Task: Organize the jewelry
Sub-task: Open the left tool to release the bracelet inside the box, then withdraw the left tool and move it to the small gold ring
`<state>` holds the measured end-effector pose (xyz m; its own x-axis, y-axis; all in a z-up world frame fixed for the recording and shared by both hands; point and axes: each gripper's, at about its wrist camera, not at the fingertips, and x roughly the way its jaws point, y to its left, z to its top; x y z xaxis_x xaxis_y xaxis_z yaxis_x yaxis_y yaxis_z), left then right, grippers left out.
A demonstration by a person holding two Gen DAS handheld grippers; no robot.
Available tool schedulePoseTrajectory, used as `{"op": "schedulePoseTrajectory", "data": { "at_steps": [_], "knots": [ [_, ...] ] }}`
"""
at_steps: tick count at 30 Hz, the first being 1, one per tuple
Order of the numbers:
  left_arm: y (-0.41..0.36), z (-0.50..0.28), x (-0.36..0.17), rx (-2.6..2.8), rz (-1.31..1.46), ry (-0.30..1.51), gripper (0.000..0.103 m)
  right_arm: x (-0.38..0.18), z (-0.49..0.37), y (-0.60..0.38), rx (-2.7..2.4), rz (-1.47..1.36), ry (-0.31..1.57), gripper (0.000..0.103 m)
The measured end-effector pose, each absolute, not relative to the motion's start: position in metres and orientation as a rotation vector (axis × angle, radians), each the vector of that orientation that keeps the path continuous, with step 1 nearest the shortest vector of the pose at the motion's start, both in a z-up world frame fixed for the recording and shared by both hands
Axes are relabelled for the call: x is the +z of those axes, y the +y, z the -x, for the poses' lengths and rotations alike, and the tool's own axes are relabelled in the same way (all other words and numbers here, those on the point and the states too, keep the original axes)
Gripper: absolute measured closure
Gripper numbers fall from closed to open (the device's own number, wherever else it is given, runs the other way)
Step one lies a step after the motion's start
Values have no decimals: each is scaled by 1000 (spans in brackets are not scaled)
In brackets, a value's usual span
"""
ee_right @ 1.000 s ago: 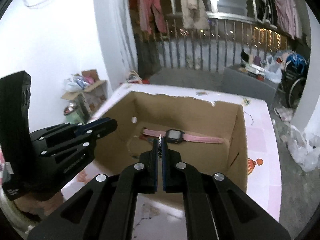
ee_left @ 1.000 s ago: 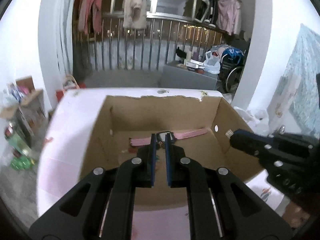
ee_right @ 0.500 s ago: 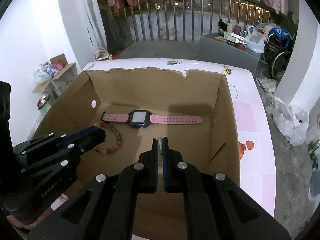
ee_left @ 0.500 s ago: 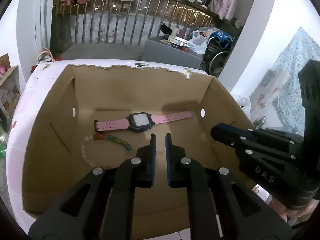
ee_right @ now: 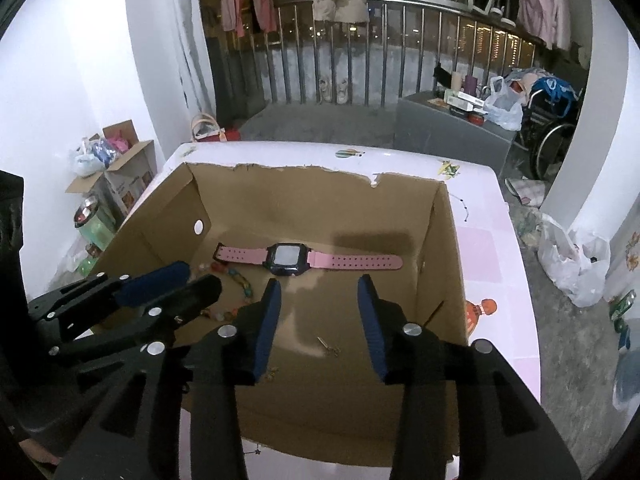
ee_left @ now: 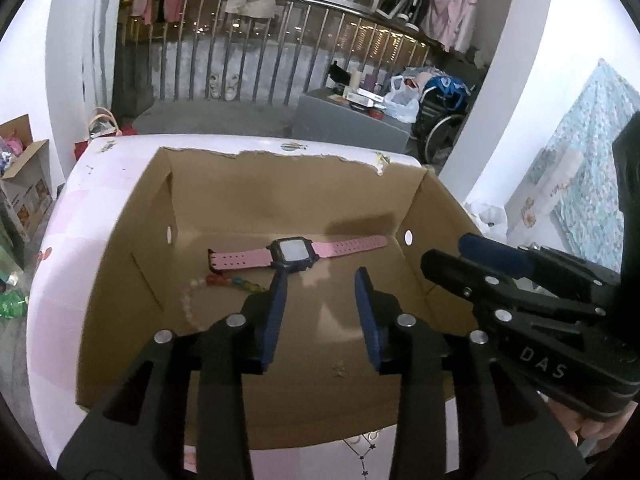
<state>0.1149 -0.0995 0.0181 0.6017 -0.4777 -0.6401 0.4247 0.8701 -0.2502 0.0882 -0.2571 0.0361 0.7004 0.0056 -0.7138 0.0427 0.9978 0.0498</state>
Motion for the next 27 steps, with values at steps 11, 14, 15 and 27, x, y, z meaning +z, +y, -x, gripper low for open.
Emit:
{"op": "schedulePoseTrajectory", "data": {
  "at_steps": [11,14,15,27],
  "knots": [
    [-92,-102,34,-483,61,719,54,47,-72,-265,-32,-97,759,48],
    [-87,-98,39,-474,68,705,52,50,-67,-266,-36,-103,751,45],
    [-85,-97,40,-472,72,702,50,50,-66,-267,-38,-107,748,43],
    [-74,-73,63,-470,90,651,47,56,-46,-268,-39,-133,722,37]
  ]
}}
